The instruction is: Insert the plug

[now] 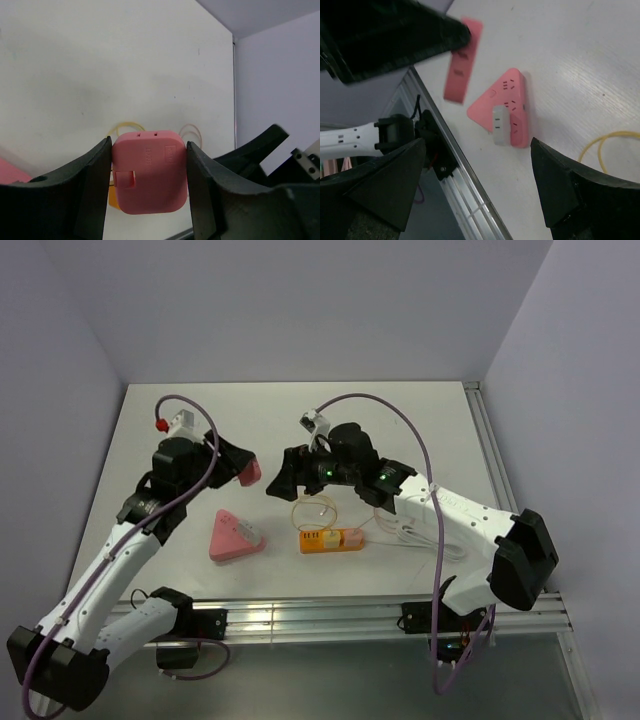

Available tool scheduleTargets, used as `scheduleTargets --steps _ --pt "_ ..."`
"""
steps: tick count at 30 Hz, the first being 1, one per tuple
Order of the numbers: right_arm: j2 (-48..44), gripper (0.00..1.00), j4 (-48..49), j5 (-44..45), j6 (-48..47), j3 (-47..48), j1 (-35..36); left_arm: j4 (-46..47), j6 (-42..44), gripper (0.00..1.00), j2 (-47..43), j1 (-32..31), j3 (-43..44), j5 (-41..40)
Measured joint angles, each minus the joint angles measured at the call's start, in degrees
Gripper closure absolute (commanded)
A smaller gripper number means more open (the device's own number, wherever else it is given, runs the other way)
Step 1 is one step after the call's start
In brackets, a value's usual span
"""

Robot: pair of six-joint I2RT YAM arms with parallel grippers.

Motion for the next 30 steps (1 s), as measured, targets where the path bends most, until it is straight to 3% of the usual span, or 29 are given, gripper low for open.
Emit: scheduleTargets --steps 7,17,26,30 --pt "0.6 0.15 5.2 5.2 3.2 1.2 3.6 -0.9 -8.2 1.00 -4.7 -10.3 -4.9 -7.7" --pt "3.0 0.32 4.2 13.6 3.7 3.1 7.0 -1.9 -18.1 1.00 -11.6 -17.4 -8.9 -20.1" --pt "3.0 0.36 4.4 16.2 3.7 3.1 8.4 -3.0 -21.5 1.00 -12.0 -19.4 -9.3 -23.4" --pt "4.2 0.46 3.8 16.9 3.1 4.2 9.2 -3.7 -22.2 1.00 -11.8 -20.7 -9.3 -25.9"
